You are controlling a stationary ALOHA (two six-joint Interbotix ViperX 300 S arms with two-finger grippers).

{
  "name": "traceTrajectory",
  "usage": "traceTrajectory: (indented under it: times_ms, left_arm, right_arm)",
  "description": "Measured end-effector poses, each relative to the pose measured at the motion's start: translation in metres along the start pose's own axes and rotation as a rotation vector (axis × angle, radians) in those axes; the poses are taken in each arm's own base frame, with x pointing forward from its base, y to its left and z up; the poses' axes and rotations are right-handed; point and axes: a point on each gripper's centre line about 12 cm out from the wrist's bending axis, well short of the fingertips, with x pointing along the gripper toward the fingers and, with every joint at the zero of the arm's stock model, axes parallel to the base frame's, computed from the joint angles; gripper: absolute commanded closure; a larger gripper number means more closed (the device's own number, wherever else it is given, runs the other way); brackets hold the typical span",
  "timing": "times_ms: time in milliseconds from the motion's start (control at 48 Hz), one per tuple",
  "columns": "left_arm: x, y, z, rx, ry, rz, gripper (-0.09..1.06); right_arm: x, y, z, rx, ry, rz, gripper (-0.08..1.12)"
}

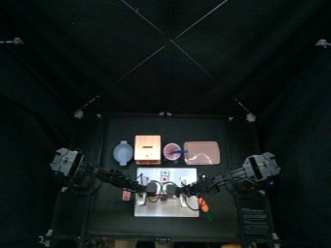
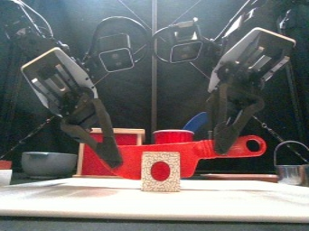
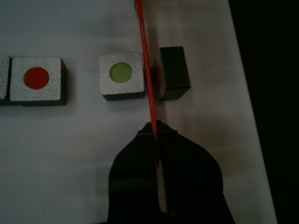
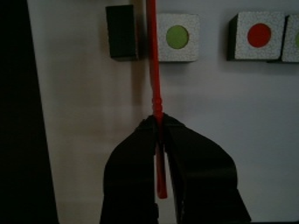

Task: Cut the sushi into 4 pieces with the knife
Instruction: Cut the sushi into 4 pieces

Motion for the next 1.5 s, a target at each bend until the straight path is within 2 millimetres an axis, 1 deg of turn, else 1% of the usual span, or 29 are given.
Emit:
traceTrajectory:
  times_ms: [104,146,188,312,625,771,896,1146,1292,1500]
  left_arm:
    - [0.010,0.001,-0.007,-0.006,0.029,0.006,0.78]
    - [0.013,0.002,-0.007,-0.009,0.033,0.008,0.78]
    - [0.015,0.002,-0.008,-0.008,0.038,0.008,0.78]
    - [0.019,0.002,-0.008,-0.012,0.043,0.011,0.78]
    - [0.019,0.002,-0.008,-0.013,0.043,0.011,0.78]
    - [0.019,0.009,-0.006,-0.015,0.039,0.022,0.78]
    - [0.018,0.020,-0.004,0.001,0.035,0.039,0.78]
    - [0.010,0.043,0.001,0.044,0.022,0.077,0.78]
    - [0.007,0.051,0.004,0.066,0.015,0.089,0.78]
    - [0.000,0.053,0.008,0.075,-0.002,0.093,0.76]
  right_arm:
    - [0.009,0.000,-0.003,-0.001,0.023,-0.004,0.87]
    - [0.013,0.001,-0.006,0.001,0.032,-0.004,0.87]
    - [0.017,0.001,-0.004,0.005,0.032,-0.002,0.87]
    - [0.019,0.001,-0.005,0.008,0.037,-0.001,0.87]
    - [0.019,0.001,-0.005,0.007,0.035,-0.002,0.87]
    - [0.019,-0.004,-0.006,0.002,0.034,-0.013,0.87]
    - [0.017,-0.009,-0.006,-0.006,0.030,-0.024,0.87]
    - [0.016,-0.029,-0.008,0.017,0.034,-0.057,0.87]
    - [0.015,-0.033,-0.008,0.024,0.033,-0.062,0.87]
    - [0.012,-0.034,-0.008,0.022,0.037,-0.066,0.87]
